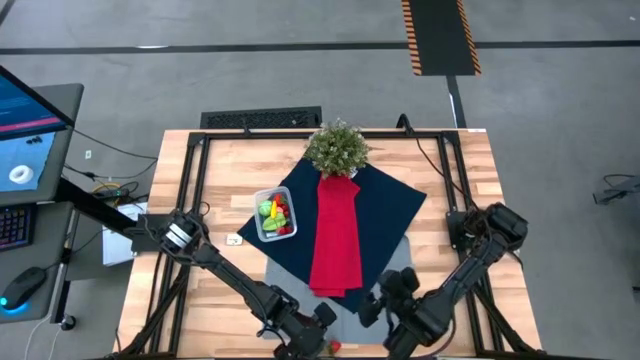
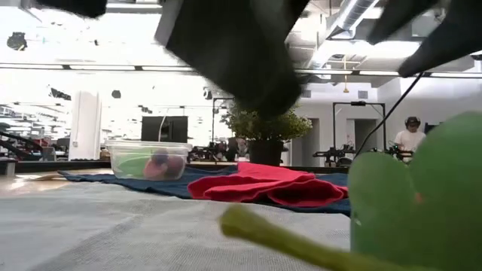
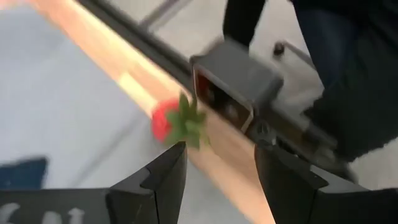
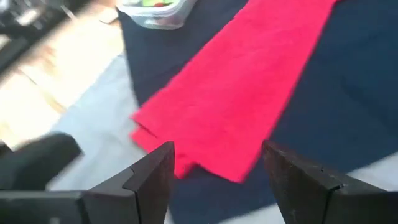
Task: Pick and placing Produce into tupperware
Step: Put the red strawberry into the transparent bin
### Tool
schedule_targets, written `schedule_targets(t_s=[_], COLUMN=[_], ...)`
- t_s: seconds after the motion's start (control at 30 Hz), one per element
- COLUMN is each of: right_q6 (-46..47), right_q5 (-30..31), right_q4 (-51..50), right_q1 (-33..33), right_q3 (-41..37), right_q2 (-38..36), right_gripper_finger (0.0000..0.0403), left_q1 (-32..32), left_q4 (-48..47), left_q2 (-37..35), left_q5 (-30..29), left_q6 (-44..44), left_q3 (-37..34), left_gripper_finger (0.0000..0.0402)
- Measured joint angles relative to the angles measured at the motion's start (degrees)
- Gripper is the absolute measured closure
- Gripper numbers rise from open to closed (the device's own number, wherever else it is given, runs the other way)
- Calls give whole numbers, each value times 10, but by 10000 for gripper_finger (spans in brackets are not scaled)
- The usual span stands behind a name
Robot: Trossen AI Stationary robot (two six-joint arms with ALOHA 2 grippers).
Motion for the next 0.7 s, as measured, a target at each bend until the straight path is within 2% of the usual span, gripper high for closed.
schedule_targets(t_s=[0.1, 0.23, 0.7], right_q6=[0, 0, 0], right_q5=[0, -8, -9], right_q4=[66, 161, 443], right_q1=[-17, -45, -154], right_q3=[0, 0, 0], right_q2=[0, 0, 0], right_gripper_finger=[138, 138, 138], left_q1=[-1, -4, -7], left_q4=[2, -13, 7], left_q2=[-6, -7, -7], left_q5=[2, 52, 53], left_q6=[5, 25, 37], left_q3=[0, 0, -15], left_gripper_finger=[221, 221, 221])
